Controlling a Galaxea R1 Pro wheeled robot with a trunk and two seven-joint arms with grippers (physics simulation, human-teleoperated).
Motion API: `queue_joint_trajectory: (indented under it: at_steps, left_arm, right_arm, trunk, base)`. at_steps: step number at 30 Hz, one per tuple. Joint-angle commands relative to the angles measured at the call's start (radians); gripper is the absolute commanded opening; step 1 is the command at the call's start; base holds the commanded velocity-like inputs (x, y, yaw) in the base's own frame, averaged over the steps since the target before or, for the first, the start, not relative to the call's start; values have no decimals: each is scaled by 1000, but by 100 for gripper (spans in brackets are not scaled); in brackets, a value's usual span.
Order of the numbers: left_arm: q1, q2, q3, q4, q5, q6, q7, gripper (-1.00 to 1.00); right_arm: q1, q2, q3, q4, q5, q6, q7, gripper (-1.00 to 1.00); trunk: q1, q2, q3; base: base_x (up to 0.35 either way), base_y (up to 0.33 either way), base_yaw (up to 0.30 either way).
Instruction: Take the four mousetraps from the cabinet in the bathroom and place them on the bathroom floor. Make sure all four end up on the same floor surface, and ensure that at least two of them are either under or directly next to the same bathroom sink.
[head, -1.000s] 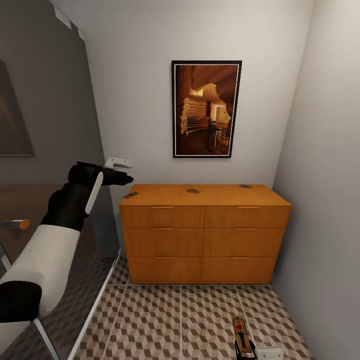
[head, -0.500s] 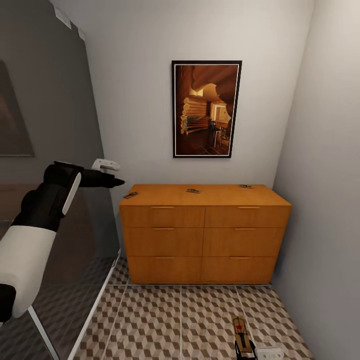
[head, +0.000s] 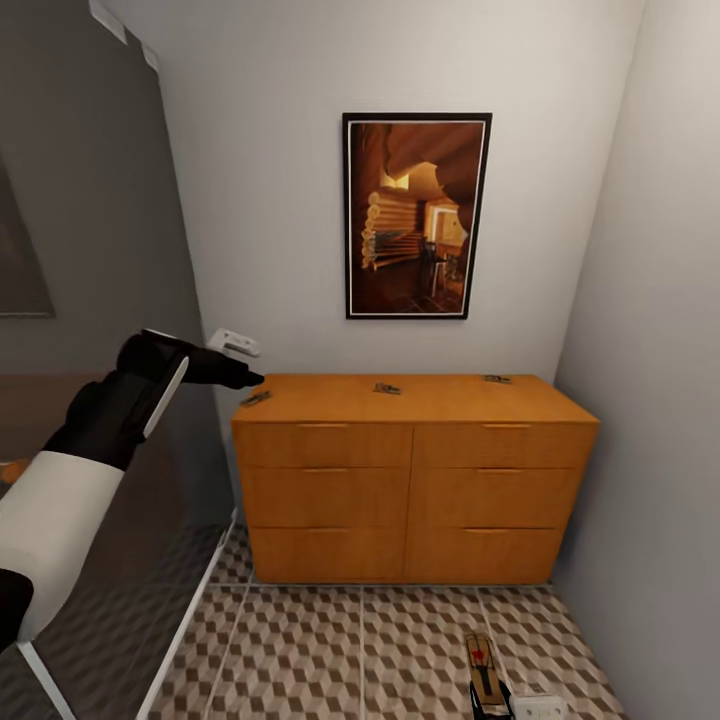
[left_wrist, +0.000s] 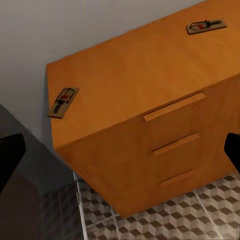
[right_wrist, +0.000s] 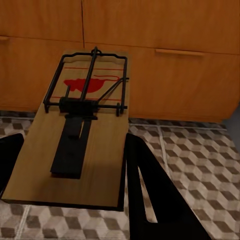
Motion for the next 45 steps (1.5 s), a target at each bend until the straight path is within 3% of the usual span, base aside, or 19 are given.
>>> queue_joint_trajectory:
  at_steps: [1,8,12,20,28,45]
  left_arm:
    - [-1,1,-4,0,-5,3,-5,100]
    - [-1,1,-6,3,-5,2,-5,100]
    - [-1,2,-7,3,-5,2,-5,100]
    - [2,5,-8,41,-5,1,-5,100]
    - [3,4,-7,108,-5,-77,-6,100]
    - [3,3,-7,141,-5,-87,-5,100]
  right_arm:
    - [-1,0,1,1,6,-3,-1,-100]
    - [-1,-6,0,3,7,-3,105,-100]
    - [5,-9,0,3,7,-4,132,-100]
    - [28,-15,0,3,9,-13,138,-100]
    - [28,-15,0,3,9,-11,140,-100]
    - [29,-15,1,3,9,-8,139,-100]
  trunk:
    - [0,-1,-1]
    - [0,-1,-1]
    - [0,-1,-1]
    - [0,-1,-1]
    - [0,-1,-1]
    - [0,-1,-1]
  base:
    - [279,0,0]
    - [258,0,0]
    - [103,0,0]
    - [10,0,0]
    - [0,0,0]
    - [158,0,0]
